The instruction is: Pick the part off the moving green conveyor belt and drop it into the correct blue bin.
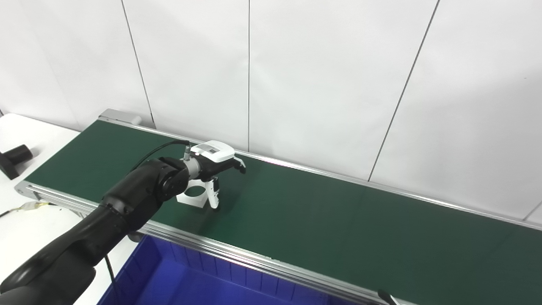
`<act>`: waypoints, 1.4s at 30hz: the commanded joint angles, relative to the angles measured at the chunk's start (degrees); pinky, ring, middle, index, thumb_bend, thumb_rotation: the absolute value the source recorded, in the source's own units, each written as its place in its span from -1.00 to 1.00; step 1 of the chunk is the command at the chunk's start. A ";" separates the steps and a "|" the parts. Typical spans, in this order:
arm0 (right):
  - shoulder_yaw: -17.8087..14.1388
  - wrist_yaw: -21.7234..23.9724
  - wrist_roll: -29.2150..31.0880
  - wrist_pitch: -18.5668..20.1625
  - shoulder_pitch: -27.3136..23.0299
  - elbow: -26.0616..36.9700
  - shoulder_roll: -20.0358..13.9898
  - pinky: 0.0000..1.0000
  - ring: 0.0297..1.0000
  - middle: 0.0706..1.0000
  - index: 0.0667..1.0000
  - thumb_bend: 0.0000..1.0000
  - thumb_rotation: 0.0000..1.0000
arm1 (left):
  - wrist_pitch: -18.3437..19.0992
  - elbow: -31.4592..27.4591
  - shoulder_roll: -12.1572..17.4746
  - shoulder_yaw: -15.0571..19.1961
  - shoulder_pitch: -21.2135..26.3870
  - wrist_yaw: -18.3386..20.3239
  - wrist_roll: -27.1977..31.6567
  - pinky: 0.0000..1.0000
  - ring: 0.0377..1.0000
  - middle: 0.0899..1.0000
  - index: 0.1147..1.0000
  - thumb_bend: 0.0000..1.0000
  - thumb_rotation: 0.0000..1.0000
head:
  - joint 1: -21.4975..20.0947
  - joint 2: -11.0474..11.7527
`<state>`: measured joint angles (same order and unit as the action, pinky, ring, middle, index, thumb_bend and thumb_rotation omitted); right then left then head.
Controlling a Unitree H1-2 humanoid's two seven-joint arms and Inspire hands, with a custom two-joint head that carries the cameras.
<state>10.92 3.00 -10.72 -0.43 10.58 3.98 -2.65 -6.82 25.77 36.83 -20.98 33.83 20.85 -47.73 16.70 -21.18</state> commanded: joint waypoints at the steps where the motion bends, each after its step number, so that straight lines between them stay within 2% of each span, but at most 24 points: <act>1: -0.02 -0.45 0.26 -3.32 -0.14 1.61 0.35 0.34 0.46 0.53 0.76 -0.75 -1.00 | 0.76 -0.29 1.97 0.47 3.00 -1.68 -0.60 0.68 0.73 0.72 0.64 0.87 -0.63 | -0.02 -0.04; 14: 0.10 -0.52 -0.04 -3.34 0.16 2.29 0.36 0.31 0.45 0.52 0.75 -0.74 -1.00 | 2.71 1.16 2.32 0.21 2.69 -1.33 -2.43 0.68 0.73 0.73 0.68 0.96 -0.57 | 0.00 -0.47; 21: 0.09 -0.45 -0.27 -2.68 0.20 2.57 0.24 0.32 0.45 0.52 0.75 -0.74 -1.00 | 3.88 2.53 1.35 -0.07 2.02 -1.92 -2.58 0.73 0.75 0.73 0.69 0.95 -0.63 | -0.27 -0.58; 24: 0.09 -0.41 -0.38 -2.46 0.20 2.67 0.13 0.32 0.46 0.53 0.76 -0.74 -1.00 | 4.53 3.48 0.73 -0.54 1.98 -2.25 -3.08 0.75 0.76 0.74 0.71 0.96 -0.60 | -0.10 -0.66; 32: 0.13 -0.44 -0.40 -2.97 0.21 2.44 0.02 0.30 0.44 0.52 0.74 -0.73 -1.00 | 5.10 6.97 -1.44 -1.32 1.78 -5.64 -3.16 0.79 0.78 0.78 0.78 1.00 -0.56 | -0.23 -0.73; 42: 0.18 -0.31 0.02 -1.95 0.63 3.28 0.42 0.33 0.46 0.53 0.76 -0.71 -1.00 | 6.67 12.53 -4.99 -5.10 1.24 -12.26 -4.83 0.82 0.78 0.79 0.82 1.00 -0.54 | -0.54 -0.95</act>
<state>11.02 3.01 -10.75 -0.44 11.19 4.98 -2.72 -1.65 37.20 32.16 -25.15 34.73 9.96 -50.95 16.17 -22.06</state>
